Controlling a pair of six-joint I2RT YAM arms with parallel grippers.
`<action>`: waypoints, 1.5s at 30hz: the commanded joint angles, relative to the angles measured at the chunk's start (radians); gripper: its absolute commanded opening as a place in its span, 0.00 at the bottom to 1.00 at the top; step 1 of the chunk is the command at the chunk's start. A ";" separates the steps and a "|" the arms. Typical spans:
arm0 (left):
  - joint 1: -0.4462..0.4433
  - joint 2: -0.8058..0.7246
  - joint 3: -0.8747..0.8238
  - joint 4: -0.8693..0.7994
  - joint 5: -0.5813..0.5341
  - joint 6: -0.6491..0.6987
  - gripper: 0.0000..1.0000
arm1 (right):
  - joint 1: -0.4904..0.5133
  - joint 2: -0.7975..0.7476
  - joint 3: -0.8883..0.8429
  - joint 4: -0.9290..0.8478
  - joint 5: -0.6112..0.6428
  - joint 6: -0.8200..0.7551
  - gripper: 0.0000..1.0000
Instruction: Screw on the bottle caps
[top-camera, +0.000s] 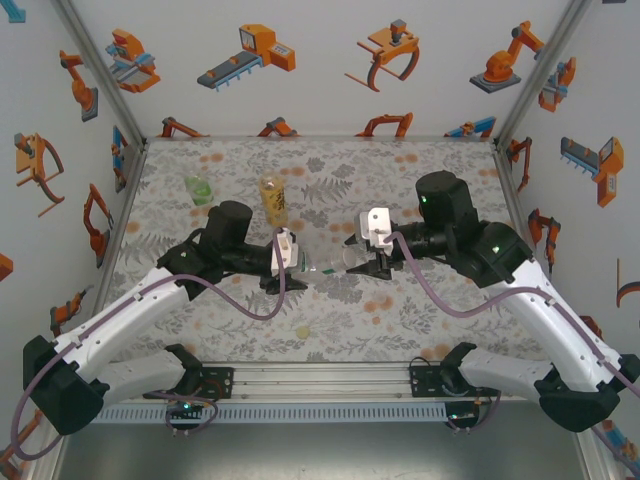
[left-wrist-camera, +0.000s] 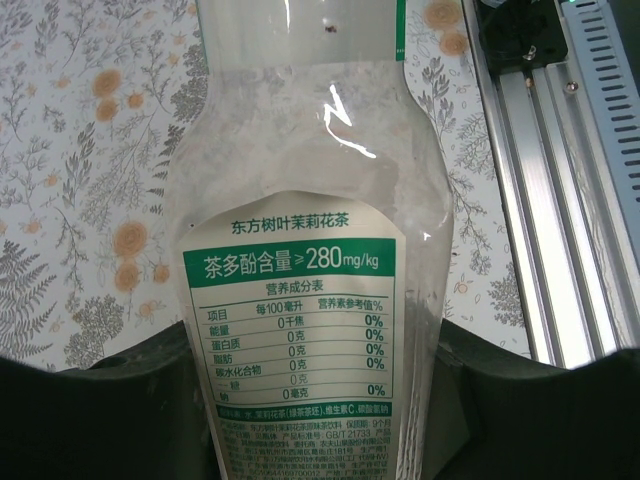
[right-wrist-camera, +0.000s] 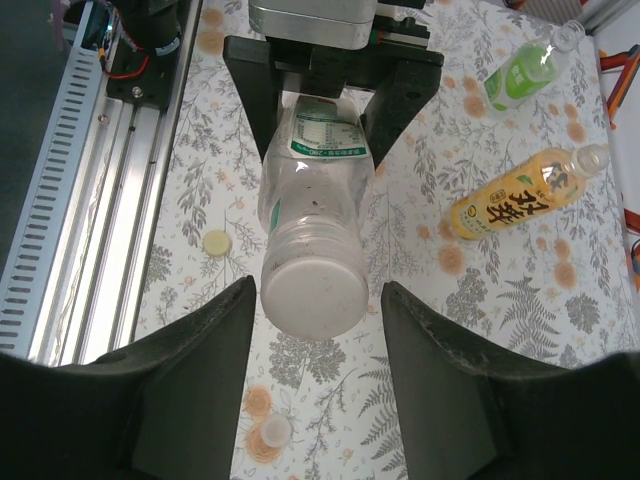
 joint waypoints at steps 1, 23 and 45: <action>-0.006 -0.016 0.040 -0.015 0.041 0.021 0.00 | 0.009 -0.015 0.002 0.020 -0.017 -0.004 0.50; -0.008 -0.014 0.024 0.046 -0.011 0.005 0.00 | 0.014 -0.039 -0.075 0.139 0.011 0.241 0.15; -0.035 0.125 -0.032 0.398 -0.300 -0.031 0.00 | 0.012 -0.127 -0.347 0.286 0.593 1.916 0.00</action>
